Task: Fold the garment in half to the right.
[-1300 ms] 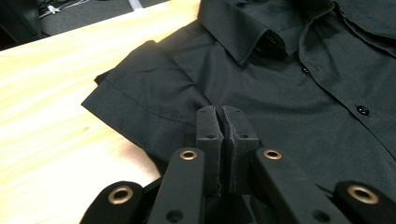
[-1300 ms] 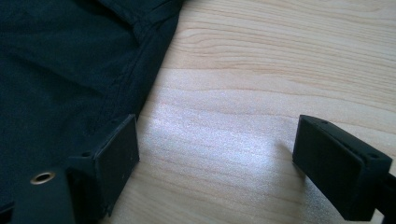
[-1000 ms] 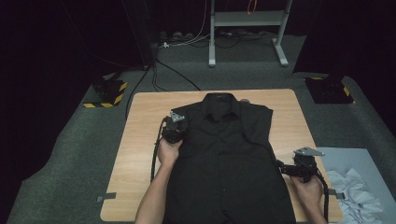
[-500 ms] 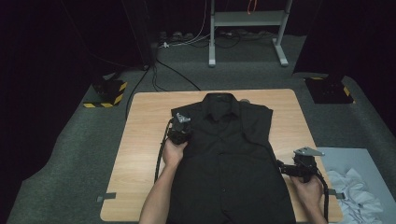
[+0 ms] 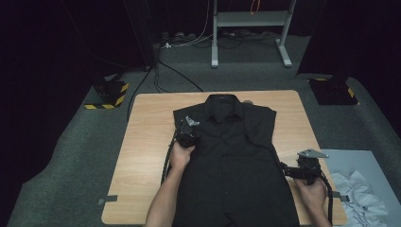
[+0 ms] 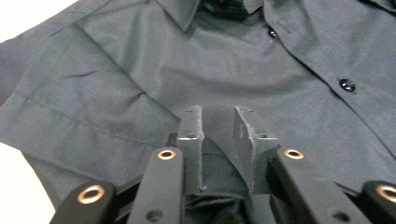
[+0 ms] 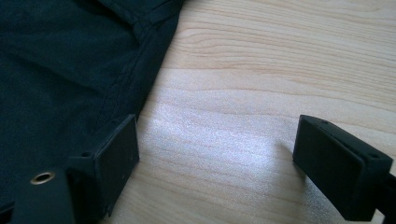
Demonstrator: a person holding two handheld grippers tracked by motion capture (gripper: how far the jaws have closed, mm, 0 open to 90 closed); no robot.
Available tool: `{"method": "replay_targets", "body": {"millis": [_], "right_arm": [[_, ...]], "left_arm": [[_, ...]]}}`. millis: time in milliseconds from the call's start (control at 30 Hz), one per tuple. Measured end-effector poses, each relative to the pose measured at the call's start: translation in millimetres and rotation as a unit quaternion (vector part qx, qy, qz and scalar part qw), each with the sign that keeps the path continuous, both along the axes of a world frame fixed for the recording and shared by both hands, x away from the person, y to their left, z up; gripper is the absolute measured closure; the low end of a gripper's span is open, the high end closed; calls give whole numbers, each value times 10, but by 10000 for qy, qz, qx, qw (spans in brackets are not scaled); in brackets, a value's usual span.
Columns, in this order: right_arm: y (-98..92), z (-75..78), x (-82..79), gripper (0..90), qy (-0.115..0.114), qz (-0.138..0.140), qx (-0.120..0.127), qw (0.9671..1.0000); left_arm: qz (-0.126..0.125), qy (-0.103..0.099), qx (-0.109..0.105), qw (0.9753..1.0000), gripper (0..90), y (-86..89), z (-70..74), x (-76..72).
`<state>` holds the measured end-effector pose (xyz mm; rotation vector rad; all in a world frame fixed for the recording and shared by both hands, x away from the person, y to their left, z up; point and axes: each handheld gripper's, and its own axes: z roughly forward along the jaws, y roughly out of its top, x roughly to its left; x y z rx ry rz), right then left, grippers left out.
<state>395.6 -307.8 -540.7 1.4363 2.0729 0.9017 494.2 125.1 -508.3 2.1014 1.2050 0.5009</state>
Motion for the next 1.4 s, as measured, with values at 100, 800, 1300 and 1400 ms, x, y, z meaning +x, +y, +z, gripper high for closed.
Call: {"method": "replay_targets", "body": {"millis": [100, 800, 1300, 1400], "right_arm": [[0, 0, 0, 140, 0, -1, 1, 10000], [0, 0, 0, 140, 1, 0, 1, 10000], [1, 0, 3, 139, 3, 1, 0, 10000], [1, 0, 3, 139, 3, 1, 1, 10000]], "left_arm": [[-9, -32, -54, 10000, 673, -17, 16, -11], [0, -373, -583, 9976, 322, 42, 318, -165], [120, -526, -756, 9957, 203, 208, 503, -275], [133, -531, -822, 9951, 187, 240, 529, -293]]}}
